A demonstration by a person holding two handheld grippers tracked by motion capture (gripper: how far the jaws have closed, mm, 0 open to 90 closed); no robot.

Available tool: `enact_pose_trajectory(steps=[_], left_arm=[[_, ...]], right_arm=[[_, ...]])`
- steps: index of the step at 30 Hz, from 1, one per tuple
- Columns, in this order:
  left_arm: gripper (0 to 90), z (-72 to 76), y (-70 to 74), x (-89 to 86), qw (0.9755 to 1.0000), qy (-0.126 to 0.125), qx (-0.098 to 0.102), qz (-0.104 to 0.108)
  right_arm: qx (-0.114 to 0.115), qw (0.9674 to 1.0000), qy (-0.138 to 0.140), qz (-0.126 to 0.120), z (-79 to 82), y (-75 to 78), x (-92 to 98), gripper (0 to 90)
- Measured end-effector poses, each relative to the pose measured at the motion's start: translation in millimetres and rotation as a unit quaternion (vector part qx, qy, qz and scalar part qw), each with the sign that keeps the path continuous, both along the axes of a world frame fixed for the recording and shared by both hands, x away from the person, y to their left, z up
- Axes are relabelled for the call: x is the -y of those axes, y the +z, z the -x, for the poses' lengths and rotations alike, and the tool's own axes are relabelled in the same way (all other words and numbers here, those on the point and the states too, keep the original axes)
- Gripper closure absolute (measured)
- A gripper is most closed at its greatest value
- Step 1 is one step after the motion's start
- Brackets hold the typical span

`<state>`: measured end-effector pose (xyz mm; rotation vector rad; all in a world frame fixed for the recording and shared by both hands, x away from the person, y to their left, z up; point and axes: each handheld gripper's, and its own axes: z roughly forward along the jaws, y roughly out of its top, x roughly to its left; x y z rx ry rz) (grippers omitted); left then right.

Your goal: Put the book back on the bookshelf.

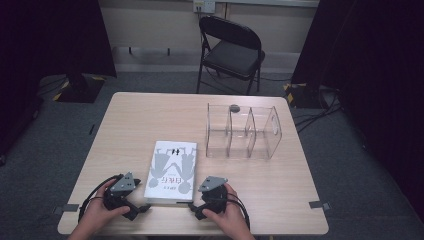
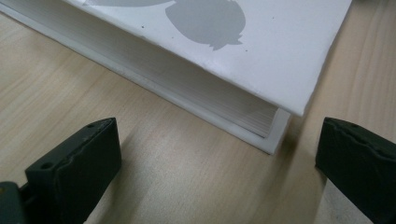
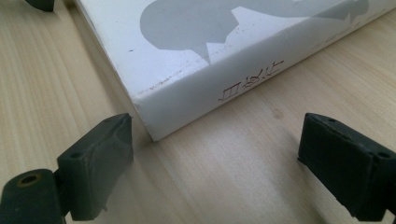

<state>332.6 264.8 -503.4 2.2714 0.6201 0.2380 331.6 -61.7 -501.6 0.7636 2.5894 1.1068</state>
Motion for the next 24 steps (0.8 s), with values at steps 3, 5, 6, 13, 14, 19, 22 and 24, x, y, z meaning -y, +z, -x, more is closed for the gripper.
enact_pose_trajectory(steps=[3,5,6,13,14,19,22,24], left_arm=[[0.0,0.0,0.6,2.0,1.0,0.005,0.0,-0.004],[0.0,-0.4,0.1,3.9,1.0,0.009,0.002,-0.001],[0.0,-1.0,0.1,5.4,1.0,0.009,0.0,-0.001],[21.5,2.7,3.6,11.1,0.9999,0.002,0.008,0.013],[21.9,3.0,3.5,11.7,0.9999,0.002,0.007,0.015],[29.7,5.3,5.5,11.6,0.9998,0.015,0.003,0.015],[29.8,4.0,5.2,12.8,0.9995,0.015,-0.002,0.026],[33.2,4.0,4.7,14.9,0.9995,0.014,0.002,0.028]], right_arm=[[0.002,1.0,0.001,-0.001,0.2,-0.1,-0.5,9.4],[0.001,1.0,0.001,-0.001,0.2,-0.1,-0.5,9.5],[0.001,1.0,0.0,0.0,0.4,0.0,-0.4,9.5],[0.0,1.0,-0.006,-0.001,2.7,-0.1,-0.9,9.5],[0.0,1.0,-0.005,-0.001,2.5,-0.1,-0.9,9.4],[0.002,1.0,-0.002,-0.001,1.4,-0.2,-2.9,9.4],[0.0,1.0,0.0,0.0,1.7,0.0,-6.4,9.4],[0.002,1.0,0.009,-0.002,1.5,-0.3,-8.6,9.4]])
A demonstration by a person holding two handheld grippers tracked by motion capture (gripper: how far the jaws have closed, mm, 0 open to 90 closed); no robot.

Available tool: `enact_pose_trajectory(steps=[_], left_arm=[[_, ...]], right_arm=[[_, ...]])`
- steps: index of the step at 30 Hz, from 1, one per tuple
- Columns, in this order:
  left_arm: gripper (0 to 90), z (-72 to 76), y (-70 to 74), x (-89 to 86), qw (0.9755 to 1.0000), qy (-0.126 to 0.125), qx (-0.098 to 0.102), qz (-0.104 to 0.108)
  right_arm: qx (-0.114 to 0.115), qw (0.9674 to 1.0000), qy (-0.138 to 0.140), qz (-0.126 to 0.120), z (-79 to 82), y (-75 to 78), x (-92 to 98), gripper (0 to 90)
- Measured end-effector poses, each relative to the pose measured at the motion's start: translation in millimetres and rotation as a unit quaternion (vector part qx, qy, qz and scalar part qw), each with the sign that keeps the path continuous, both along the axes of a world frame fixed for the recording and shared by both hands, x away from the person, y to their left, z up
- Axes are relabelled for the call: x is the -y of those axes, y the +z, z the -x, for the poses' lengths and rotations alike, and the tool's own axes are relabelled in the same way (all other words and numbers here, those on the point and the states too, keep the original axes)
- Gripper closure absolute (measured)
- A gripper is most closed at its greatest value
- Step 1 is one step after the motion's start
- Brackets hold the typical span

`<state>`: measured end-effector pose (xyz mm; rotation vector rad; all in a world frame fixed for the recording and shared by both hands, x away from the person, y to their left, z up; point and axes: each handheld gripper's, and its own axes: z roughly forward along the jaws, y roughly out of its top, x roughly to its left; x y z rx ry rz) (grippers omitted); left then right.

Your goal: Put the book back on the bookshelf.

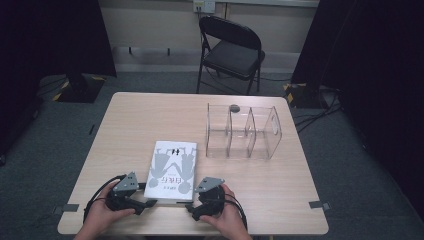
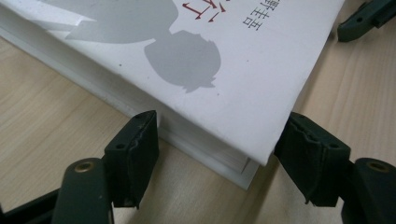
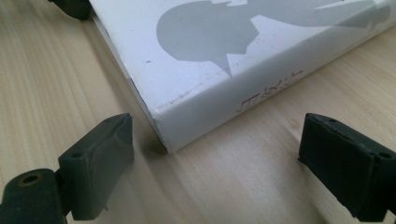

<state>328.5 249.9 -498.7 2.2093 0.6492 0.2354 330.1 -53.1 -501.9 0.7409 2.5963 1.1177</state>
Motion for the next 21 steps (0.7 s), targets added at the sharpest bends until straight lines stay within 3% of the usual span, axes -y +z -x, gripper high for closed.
enact_pose_trajectory(steps=[1,6,9,11,14,18,21], left_arm=[[33.2,-0.6,1.1,0.2,0.9999,-0.005,0.005,-0.012],[35.0,-0.2,2.0,2.5,0.9999,0.008,-0.005,-0.007],[35.2,0.0,3.7,3.2,0.9998,0.008,-0.005,-0.019],[35.6,1.4,3.3,3.5,0.9998,0.012,0.001,-0.017],[35.8,0.8,2.6,2.8,0.9999,0.011,-0.006,-0.007],[36.7,1.4,8.6,6.8,0.9991,0.014,-0.008,-0.039],[37.1,0.8,9.0,7.0,0.9994,0.018,-0.014,-0.028]], right_arm=[[-0.001,1.0,-0.001,0.0,0.0,0.1,-1.0,9.4],[0.0,1.0,0.002,0.0,-1.2,-0.1,-6.1,9.5],[0.0,1.0,0.008,0.0,-1.5,-0.1,-9.3,9.5],[0.001,0.9999,0.013,-0.001,-1.6,-0.2,-12.8,9.5],[0.0,1.0,0.007,0.0,-0.6,-0.1,-15.5,9.2],[0.001,1.0,0.004,0.001,-0.5,-0.1,-15.9,9.2],[-0.001,1.0,0.0,0.0,0.1,-0.1,-16.5,9.2]])
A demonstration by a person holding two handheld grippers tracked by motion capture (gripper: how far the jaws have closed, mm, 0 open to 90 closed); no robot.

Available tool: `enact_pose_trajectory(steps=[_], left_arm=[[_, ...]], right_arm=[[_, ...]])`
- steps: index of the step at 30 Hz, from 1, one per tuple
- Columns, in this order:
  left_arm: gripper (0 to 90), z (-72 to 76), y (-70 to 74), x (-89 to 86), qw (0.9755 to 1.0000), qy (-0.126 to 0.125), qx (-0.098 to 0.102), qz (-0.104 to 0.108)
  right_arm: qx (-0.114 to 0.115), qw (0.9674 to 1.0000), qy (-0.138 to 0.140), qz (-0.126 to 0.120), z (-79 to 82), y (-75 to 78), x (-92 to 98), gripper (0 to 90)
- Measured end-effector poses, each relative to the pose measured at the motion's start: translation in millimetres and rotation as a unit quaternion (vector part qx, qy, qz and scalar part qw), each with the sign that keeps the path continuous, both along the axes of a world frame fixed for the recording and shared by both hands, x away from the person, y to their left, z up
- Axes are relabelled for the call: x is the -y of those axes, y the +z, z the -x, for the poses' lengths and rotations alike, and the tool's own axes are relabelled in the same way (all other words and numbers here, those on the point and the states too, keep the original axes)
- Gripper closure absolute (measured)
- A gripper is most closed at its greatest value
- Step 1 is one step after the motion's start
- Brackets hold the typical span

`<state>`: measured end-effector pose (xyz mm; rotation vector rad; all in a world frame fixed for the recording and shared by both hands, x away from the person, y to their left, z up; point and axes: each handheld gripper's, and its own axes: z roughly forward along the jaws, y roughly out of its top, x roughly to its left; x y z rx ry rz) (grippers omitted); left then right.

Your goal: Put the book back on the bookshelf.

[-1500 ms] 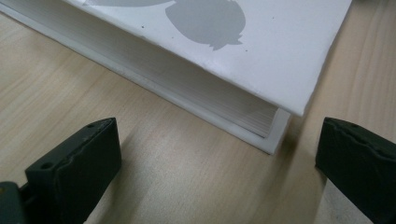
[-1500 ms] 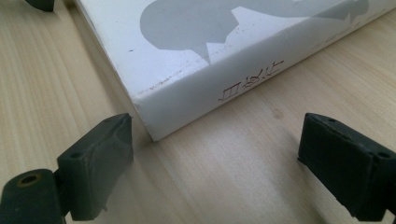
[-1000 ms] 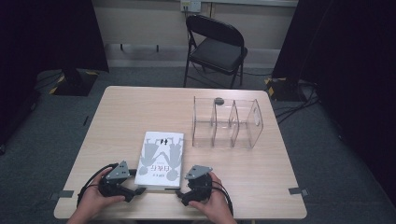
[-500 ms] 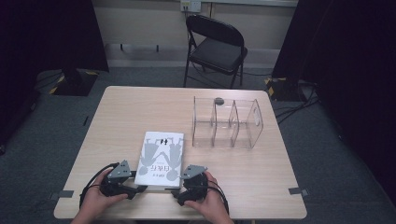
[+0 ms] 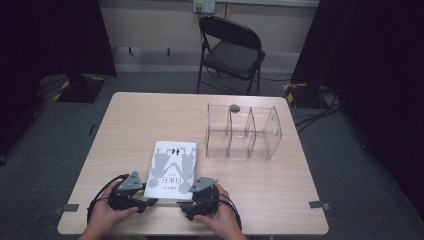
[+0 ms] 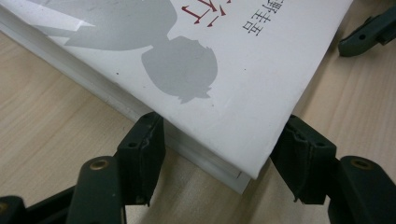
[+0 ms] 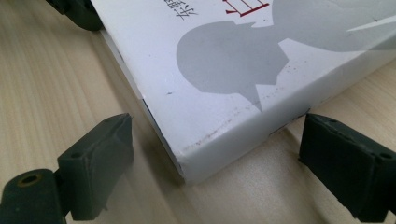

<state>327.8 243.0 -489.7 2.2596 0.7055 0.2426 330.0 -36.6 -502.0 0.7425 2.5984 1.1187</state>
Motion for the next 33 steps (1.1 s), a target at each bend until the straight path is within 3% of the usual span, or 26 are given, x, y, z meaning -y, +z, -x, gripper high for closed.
enact_pose_trajectory(steps=[3,4,10,18,25,27,33], left_arm=[[37.2,-1.3,2.6,-0.2,0.9999,-0.006,-0.003,-0.012],[37.2,-1.1,2.2,0.3,1.0,0.0,-0.005,-0.003],[37.3,-2.2,3.7,1.4,0.9999,0.001,-0.015,0.001],[37.5,-1.3,7.3,3.2,0.9999,0.005,-0.014,0.0],[39.7,-0.7,11.1,2.7,0.9998,0.007,-0.014,0.016],[39.7,-0.5,12.7,2.4,0.9999,0.005,-0.012,0.01],[39.8,-0.8,14.6,2.1,0.9998,0.004,-0.009,0.02]], right_arm=[[0.0,1.0,0.0,0.0,0.1,0.0,0.0,9.2],[0.0,1.0,-0.001,0.0,0.1,0.0,0.0,9.2],[-0.001,1.0,-0.004,0.0,0.4,0.0,-0.3,9.0],[0.001,0.9999,-0.012,0.002,-0.2,0.1,0.2,8.9],[0.001,0.9999,-0.013,0.002,-0.4,0.0,0.2,8.9],[0.001,0.9999,-0.014,0.002,-0.3,0.0,0.2,8.9],[0.001,0.9999,-0.014,0.002,-0.3,0.1,0.2,8.8]])
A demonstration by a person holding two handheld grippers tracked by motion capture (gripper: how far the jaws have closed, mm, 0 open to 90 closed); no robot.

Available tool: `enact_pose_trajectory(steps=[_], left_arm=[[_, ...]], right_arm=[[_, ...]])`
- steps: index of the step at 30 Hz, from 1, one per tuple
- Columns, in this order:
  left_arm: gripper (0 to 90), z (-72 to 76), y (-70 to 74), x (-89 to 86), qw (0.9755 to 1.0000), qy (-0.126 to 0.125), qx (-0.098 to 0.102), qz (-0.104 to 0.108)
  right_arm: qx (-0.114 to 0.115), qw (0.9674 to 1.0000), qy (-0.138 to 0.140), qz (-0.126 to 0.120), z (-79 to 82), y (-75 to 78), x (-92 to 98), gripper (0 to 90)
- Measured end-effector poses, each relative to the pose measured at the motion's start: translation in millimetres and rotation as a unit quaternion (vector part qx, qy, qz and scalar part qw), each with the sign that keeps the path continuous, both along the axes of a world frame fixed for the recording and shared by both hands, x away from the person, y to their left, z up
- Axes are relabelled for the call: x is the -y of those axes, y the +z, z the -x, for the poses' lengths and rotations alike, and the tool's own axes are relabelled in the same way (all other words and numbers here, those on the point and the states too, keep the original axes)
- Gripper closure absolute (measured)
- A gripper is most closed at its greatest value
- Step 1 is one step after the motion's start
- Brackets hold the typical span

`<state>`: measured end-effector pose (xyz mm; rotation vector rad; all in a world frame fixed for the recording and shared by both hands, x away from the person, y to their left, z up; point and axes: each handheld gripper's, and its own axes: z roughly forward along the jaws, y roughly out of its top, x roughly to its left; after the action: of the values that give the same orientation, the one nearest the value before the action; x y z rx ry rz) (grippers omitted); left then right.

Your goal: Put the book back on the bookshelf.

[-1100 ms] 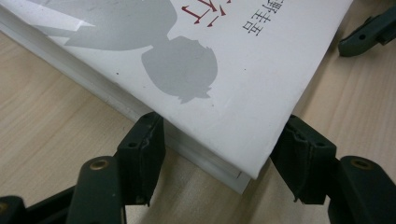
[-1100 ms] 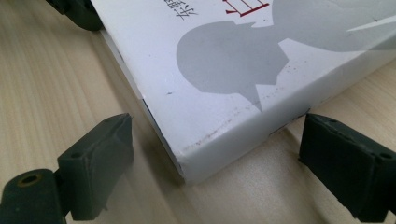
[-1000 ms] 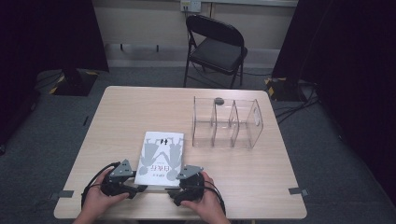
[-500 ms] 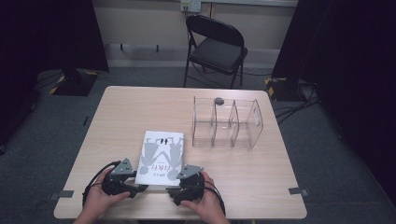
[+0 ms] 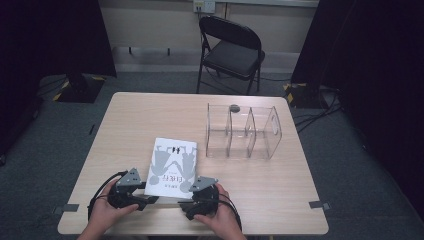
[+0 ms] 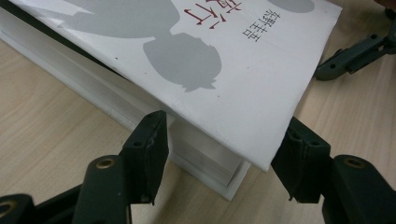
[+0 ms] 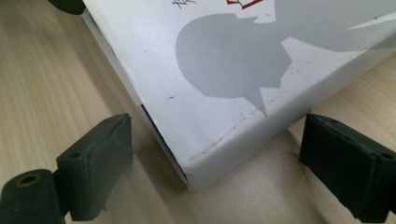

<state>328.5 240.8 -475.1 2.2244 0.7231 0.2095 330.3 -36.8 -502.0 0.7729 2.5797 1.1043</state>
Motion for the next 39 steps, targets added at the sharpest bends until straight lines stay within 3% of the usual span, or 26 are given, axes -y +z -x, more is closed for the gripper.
enact_pose_trajectory(steps=[16,26,30,37,39], left_arm=[[40.2,-1.2,2.7,-1.0,1.0,-0.004,0.0,0.006],[40.4,-2.2,4.4,-1.2,0.9999,-0.009,-0.002,0.005],[40.4,-2.2,6.1,-0.7,1.0,-0.007,-0.001,0.004],[40.4,-2.3,7.1,0.4,1.0,-0.006,-0.003,0.007],[40.4,-2.8,8.0,0.1,0.9999,-0.01,0.0,-0.001]], right_arm=[[-0.001,1.0,-0.004,-0.001,2.3,0.3,0.5,10.6],[0.012,0.9997,0.009,0.02,10.0,16.5,-0.7,11.6],[0.032,0.9993,0.017,0.011,10.9,27.1,-0.5,11.6],[0.033,0.9989,0.031,-0.005,11.7,35.0,-7.0,11.7],[0.03,0.9989,0.036,-0.006,11.0,35.4,-12.2,11.6]])
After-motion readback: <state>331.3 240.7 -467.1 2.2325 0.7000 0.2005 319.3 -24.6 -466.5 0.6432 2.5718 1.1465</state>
